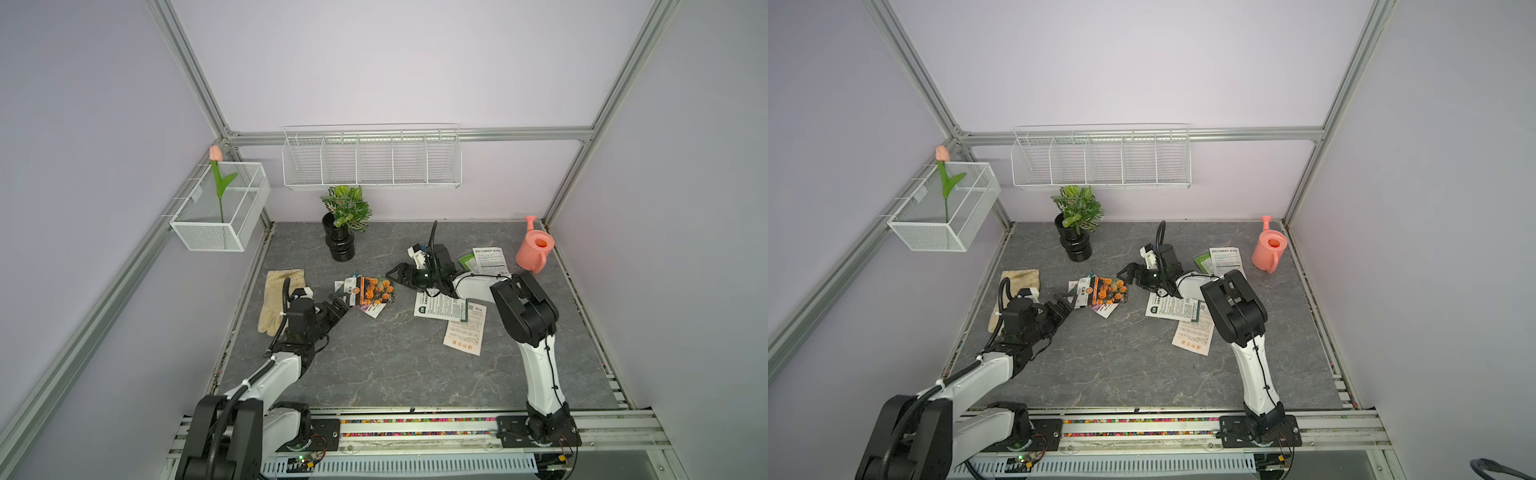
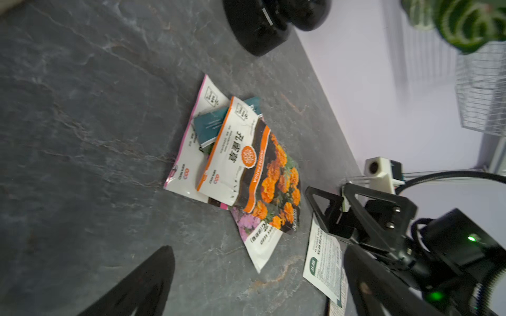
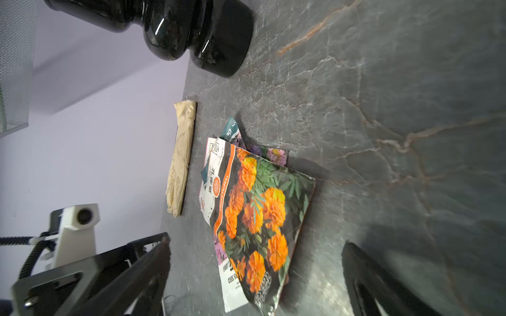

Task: Arrange the seed packets in a row
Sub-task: Pick up the seed packet from the center of the board.

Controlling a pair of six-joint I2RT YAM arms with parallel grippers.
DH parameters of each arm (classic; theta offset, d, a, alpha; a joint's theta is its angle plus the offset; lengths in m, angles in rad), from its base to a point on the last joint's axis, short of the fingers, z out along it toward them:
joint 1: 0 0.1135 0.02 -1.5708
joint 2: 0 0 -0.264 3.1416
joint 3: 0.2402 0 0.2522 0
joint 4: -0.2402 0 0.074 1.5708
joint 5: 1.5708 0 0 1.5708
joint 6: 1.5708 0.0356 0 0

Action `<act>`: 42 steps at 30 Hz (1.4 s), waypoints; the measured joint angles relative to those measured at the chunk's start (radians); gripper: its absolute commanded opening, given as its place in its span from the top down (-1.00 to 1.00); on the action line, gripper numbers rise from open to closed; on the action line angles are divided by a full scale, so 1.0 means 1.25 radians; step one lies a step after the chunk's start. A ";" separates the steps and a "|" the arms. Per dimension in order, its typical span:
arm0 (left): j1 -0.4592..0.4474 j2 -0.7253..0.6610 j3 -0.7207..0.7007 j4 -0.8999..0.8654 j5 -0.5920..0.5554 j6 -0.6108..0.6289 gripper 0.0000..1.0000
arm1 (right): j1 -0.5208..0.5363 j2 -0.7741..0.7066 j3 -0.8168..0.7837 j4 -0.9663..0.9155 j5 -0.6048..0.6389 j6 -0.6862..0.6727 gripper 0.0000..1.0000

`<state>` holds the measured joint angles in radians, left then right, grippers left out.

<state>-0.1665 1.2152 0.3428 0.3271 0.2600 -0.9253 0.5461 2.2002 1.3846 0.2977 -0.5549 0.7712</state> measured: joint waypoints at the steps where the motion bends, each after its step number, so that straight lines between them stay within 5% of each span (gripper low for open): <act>1: 0.000 0.035 0.010 0.013 0.001 -0.002 -0.95 | 0.003 0.007 0.014 -0.003 0.000 0.002 -0.89; 14: -0.004 0.369 0.171 0.182 0.056 -0.039 -0.67 | 0.011 0.106 0.160 -0.083 0.001 0.017 -0.64; 27: -0.048 0.517 0.305 0.244 0.095 -0.071 -0.53 | 0.011 0.099 0.138 -0.133 0.057 -0.036 0.83; 33: -0.084 0.572 0.403 0.216 0.096 -0.068 -0.52 | -0.001 0.013 0.103 -0.188 0.130 -0.115 0.86; 42: -0.180 0.582 0.535 0.142 0.082 -0.017 -0.60 | -0.076 -0.264 -0.066 -0.178 0.242 -0.218 0.86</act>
<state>-0.3920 1.9427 1.0119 0.5049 0.3626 -0.9463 0.4515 1.8706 1.3018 0.0750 -0.2523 0.4992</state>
